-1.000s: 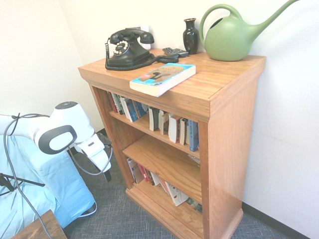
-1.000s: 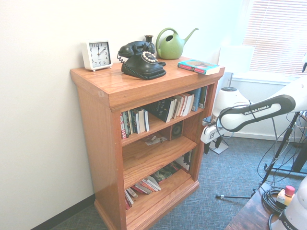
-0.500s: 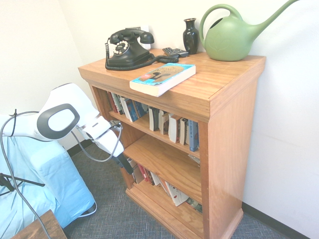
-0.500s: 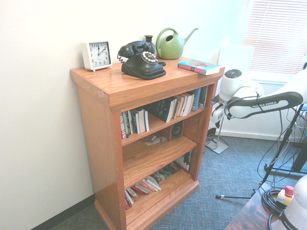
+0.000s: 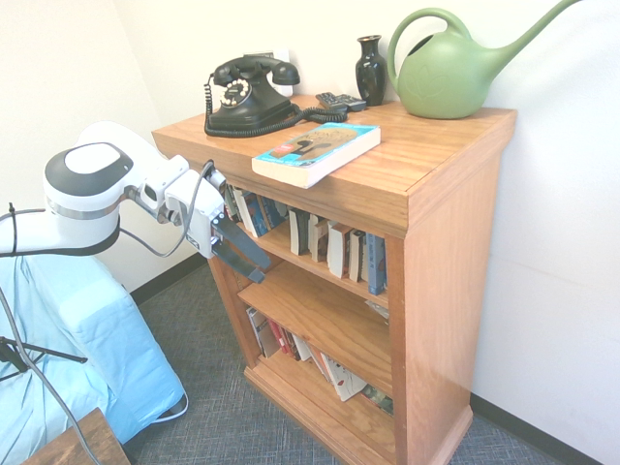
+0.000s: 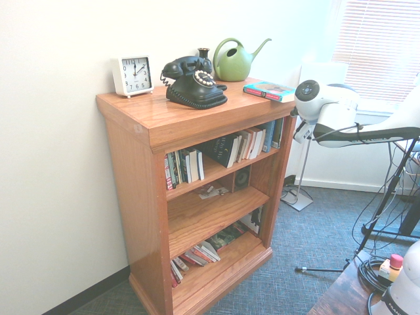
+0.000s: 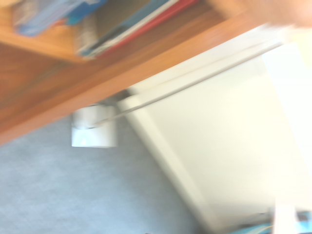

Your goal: Organize the shelf

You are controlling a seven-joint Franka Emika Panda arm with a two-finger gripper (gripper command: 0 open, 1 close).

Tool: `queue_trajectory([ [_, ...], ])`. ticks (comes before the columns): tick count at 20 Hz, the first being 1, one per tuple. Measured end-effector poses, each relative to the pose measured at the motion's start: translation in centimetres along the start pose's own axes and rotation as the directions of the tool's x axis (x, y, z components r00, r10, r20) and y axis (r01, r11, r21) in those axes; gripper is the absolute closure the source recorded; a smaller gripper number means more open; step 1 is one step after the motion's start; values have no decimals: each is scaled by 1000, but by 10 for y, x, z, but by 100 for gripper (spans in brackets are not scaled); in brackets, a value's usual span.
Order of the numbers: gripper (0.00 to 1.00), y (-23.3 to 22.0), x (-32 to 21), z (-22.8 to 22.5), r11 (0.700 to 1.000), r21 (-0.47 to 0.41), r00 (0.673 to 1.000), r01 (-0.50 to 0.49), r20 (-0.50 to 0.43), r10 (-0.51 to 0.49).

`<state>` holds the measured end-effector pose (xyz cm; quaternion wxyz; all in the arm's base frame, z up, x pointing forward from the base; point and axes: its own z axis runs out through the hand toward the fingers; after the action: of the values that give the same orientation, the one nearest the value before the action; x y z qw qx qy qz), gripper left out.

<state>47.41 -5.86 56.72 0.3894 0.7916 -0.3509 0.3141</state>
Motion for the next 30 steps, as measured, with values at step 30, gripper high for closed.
queue_trajectory([
  [30,0,-91,55,-47,887,-455,982,76,-120,-145],
])
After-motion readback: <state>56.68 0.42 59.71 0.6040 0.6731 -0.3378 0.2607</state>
